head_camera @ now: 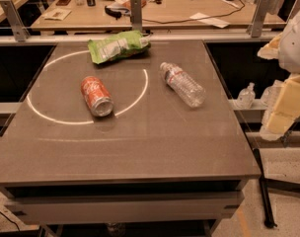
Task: Place coke can upright
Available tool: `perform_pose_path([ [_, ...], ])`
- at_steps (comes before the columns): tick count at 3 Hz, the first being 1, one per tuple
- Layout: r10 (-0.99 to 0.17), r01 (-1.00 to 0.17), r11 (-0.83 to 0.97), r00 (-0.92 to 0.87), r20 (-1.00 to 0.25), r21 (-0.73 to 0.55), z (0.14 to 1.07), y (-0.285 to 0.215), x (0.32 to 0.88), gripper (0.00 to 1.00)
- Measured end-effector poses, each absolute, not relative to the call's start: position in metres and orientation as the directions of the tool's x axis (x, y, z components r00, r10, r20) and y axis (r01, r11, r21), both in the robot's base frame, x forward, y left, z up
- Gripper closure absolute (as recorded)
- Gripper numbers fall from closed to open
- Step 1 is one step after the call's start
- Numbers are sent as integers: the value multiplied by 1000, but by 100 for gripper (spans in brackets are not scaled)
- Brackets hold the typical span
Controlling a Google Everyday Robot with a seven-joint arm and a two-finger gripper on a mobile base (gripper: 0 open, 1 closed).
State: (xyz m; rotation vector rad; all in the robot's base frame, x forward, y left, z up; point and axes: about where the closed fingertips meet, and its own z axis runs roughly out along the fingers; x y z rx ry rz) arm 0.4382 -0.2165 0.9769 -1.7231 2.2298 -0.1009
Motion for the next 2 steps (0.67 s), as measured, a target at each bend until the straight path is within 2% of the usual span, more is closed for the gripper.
perform_pose_path([
  [2,-943,-928,286,-229,-242,-238,980,-216,439,0],
])
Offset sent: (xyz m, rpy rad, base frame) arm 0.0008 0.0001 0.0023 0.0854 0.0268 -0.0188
